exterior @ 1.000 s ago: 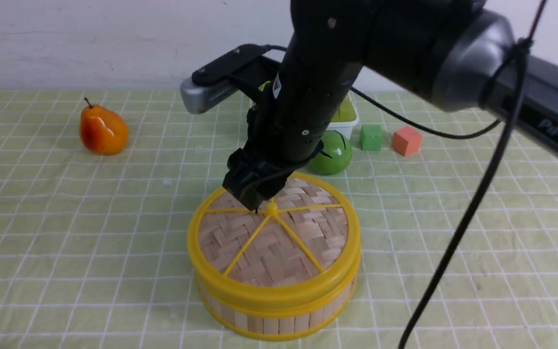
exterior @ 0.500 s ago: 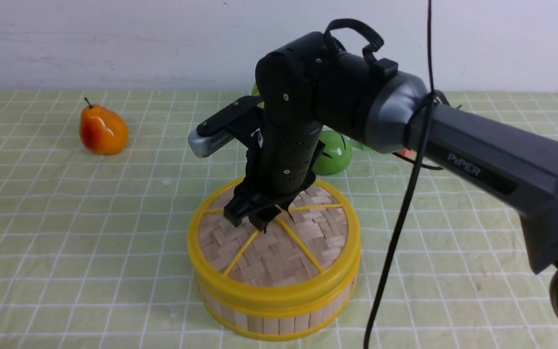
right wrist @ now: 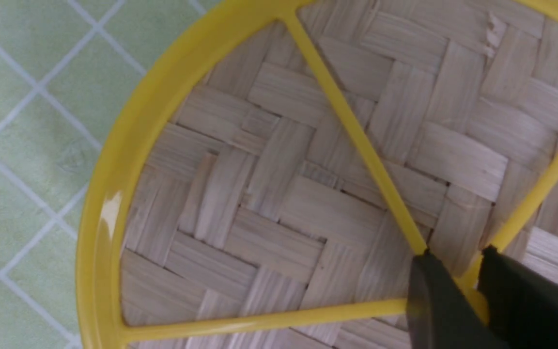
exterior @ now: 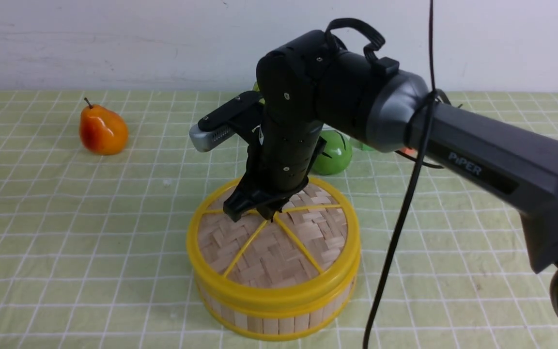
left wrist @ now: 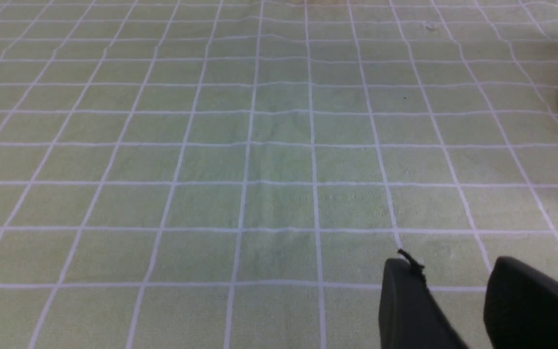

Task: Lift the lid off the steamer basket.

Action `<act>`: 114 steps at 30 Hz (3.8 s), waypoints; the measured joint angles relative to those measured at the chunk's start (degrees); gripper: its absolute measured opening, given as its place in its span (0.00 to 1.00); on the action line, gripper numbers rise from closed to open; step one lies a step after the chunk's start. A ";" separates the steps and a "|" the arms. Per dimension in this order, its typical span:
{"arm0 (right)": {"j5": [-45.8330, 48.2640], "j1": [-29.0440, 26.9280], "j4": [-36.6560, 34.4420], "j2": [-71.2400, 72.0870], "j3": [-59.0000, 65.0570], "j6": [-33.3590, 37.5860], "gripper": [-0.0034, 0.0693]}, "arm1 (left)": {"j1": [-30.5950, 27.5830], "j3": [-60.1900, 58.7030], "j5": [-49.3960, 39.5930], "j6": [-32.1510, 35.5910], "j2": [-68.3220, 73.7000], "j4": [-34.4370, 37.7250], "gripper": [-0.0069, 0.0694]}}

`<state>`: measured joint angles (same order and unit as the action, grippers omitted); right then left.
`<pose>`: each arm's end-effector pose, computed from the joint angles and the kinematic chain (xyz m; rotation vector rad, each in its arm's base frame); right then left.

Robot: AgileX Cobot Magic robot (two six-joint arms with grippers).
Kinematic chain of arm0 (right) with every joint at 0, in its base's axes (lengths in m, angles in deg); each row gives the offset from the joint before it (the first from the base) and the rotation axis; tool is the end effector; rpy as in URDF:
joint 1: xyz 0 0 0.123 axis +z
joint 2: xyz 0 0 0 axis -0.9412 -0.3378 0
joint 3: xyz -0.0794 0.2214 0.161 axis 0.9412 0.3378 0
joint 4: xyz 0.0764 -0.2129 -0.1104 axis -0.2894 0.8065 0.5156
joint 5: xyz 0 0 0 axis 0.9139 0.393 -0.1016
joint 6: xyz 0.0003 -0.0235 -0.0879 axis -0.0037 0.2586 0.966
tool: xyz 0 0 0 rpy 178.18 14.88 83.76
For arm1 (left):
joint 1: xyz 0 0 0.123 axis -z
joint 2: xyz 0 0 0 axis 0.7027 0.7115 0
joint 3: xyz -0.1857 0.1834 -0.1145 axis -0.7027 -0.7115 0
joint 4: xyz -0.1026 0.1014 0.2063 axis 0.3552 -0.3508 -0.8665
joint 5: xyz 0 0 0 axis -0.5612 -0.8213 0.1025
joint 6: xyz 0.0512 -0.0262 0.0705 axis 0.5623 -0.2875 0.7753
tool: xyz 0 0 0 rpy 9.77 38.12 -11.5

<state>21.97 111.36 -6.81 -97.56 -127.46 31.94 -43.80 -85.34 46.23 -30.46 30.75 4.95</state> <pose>0.3584 0.3127 0.2676 -1.0186 2.5815 0.1800 0.0524 0.0034 0.1688 -0.0584 1.8833 0.0020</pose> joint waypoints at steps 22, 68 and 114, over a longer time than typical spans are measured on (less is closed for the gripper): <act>-8.47 -25.20 1.73 41.75 36.86 -2.72 0.16 | 0.00 0.00 0.00 0.00 0.00 -0.05 0.40; -21.66 -31.87 -16.00 90.67 70.28 9.52 0.02 | 0.00 0.00 0.00 0.00 0.00 0.01 0.40; -46.15 -40.74 0.00 124.74 119.35 -14.95 0.08 | 0.00 0.00 0.00 0.00 0.00 -0.05 0.40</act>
<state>-24.19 70.63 -6.81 27.18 -8.11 16.99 -43.80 -85.34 46.23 -30.46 30.75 4.90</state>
